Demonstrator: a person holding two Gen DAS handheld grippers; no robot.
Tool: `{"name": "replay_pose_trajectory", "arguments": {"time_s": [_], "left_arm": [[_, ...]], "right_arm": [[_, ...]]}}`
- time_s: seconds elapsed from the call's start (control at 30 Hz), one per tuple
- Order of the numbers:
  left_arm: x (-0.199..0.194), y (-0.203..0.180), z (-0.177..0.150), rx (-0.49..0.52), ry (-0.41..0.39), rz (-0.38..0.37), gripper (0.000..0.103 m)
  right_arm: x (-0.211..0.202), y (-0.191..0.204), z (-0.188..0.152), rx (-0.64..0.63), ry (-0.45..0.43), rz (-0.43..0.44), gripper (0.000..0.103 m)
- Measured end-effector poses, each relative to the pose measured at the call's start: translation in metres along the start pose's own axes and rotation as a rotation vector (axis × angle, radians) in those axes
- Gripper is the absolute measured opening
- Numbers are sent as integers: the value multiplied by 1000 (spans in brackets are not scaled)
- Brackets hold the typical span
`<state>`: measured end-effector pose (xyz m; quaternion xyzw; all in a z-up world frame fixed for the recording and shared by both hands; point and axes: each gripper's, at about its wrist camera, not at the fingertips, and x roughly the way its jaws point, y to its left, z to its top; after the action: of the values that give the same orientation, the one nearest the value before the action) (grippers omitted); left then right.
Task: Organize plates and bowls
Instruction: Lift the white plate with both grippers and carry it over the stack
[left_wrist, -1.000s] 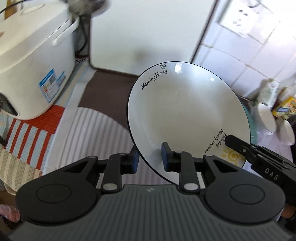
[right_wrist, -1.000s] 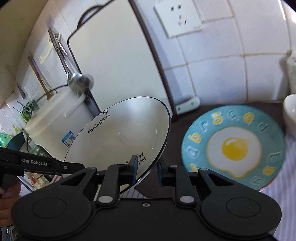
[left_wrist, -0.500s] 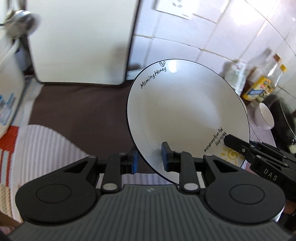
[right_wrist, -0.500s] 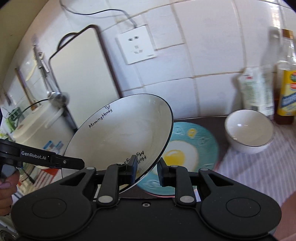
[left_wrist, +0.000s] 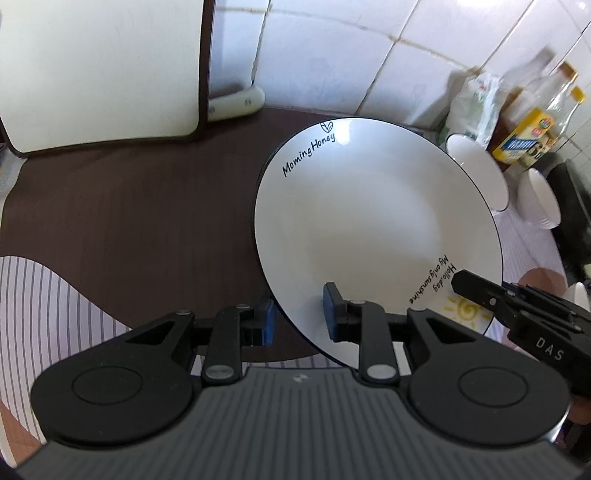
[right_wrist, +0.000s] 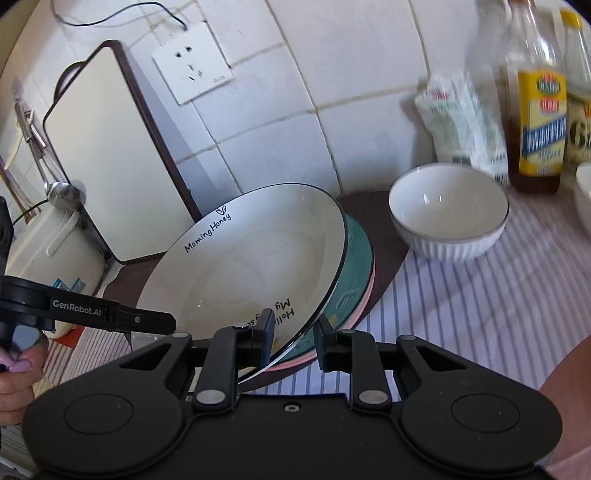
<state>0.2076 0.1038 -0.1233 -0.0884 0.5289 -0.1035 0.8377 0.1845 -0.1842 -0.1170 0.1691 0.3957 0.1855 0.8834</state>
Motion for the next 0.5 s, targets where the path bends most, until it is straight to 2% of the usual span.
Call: {"name": "replay_pose_trajectory", "arguments": {"time_s": [0.13,0.4,0.5], "left_arm": [[7,-3,3,-5,10,38,24],[20,-8,14,-50,65,66,24],[21,-13,16,-28,64,85,24]], "right_arm": [[11,-1,-4,24,28,-12,27],[22,-3,3,58,78,-58,27],[25,-3,5,61,113,-85,27]]}}
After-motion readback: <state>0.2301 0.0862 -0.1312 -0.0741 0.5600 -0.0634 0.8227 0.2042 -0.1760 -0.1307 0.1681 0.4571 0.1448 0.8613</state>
